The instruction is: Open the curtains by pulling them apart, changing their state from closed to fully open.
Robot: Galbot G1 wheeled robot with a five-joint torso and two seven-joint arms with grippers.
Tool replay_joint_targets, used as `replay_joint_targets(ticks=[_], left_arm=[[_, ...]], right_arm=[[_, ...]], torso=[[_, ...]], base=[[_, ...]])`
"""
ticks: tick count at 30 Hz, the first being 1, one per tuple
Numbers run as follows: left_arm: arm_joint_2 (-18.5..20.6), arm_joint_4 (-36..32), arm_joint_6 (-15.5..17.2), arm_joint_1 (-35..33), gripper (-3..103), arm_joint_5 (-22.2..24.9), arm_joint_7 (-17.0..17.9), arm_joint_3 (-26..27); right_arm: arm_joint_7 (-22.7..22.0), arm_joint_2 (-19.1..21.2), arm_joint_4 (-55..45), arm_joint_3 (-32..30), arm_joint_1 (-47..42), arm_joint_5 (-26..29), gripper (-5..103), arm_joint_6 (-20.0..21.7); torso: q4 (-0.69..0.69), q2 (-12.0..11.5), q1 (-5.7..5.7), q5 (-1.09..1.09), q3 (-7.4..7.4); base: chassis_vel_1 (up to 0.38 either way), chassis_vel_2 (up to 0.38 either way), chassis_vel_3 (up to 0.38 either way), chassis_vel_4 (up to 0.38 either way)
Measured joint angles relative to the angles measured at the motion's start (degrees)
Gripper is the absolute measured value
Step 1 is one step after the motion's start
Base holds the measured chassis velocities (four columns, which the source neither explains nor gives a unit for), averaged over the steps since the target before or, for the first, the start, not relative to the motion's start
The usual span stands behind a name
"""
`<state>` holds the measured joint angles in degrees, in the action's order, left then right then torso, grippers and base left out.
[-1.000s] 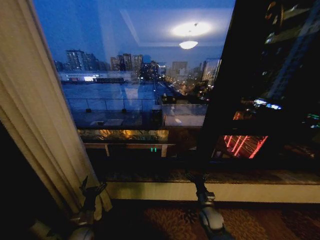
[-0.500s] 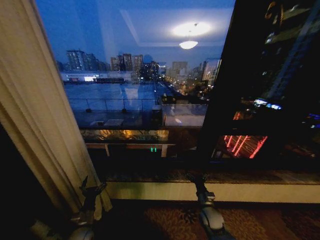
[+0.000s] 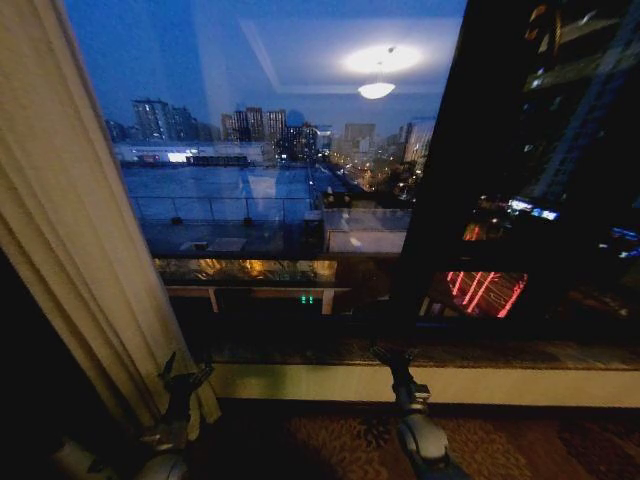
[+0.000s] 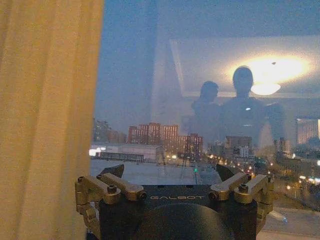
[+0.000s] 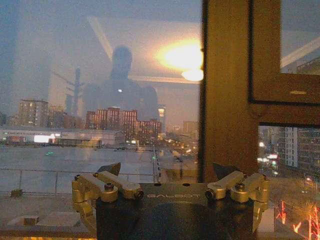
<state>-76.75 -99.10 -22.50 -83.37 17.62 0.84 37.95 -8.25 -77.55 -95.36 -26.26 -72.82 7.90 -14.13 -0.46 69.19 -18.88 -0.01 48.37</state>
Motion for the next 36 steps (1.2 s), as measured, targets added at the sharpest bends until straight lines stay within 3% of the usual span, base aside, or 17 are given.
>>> replay_joint_targets(ticks=[36], left_arm=[[0.0,0.0,0.0,0.0,100,0.0,0.0,0.0]], right_arm=[[0.0,0.0,0.0,0.0,0.0,0.0,100,0.0]], torso=[[0.0,0.0,0.0,0.01,0.0]], base=[[-0.334,-0.331,0.327,0.335]])
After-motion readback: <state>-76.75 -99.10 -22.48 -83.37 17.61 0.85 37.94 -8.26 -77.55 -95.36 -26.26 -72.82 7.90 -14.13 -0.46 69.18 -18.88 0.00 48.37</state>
